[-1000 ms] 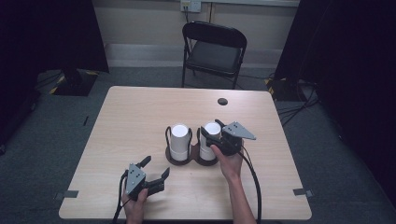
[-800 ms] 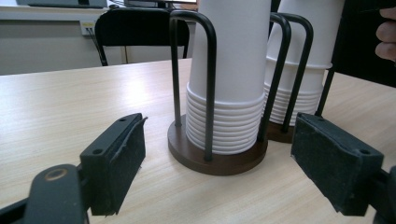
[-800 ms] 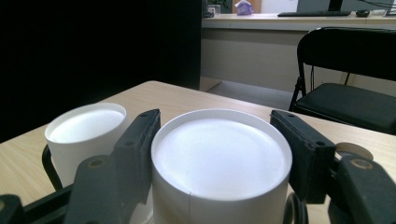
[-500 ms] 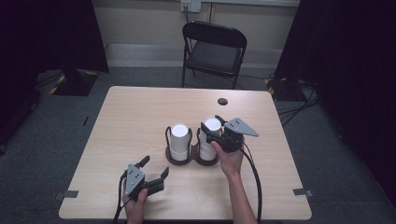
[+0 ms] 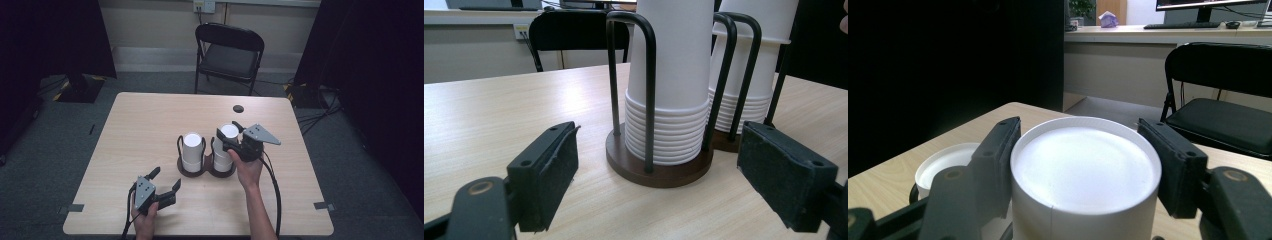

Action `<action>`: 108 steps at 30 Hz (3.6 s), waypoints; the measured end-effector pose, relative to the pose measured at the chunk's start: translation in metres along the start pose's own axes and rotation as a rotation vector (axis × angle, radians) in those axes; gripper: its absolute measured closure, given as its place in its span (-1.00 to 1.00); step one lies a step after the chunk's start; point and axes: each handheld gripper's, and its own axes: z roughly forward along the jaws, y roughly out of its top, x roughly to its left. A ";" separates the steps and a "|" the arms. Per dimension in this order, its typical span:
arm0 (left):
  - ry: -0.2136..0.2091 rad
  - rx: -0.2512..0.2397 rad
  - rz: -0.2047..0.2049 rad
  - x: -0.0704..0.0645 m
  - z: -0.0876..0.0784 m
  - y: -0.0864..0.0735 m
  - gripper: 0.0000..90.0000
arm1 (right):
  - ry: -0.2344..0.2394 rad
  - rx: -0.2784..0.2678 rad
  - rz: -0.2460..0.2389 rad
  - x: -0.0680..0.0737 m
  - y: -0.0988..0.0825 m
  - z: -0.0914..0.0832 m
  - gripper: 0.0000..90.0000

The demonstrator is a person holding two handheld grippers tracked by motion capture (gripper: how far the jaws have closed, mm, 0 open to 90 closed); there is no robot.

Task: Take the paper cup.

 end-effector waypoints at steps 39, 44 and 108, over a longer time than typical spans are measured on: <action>0.021 0.010 0.015 -0.003 -0.001 0.000 -0.58 | -0.001 -0.098 0.021 -0.004 0.035 -0.035 -0.20; -0.051 0.009 0.000 -0.002 -0.003 0.001 -0.58 | 0.003 -0.116 0.061 -0.007 0.033 -0.054 -0.20; -0.361 -0.192 0.033 -0.051 0.035 0.012 0.25 | 0.272 -0.112 0.471 0.037 -0.053 -0.078 -0.19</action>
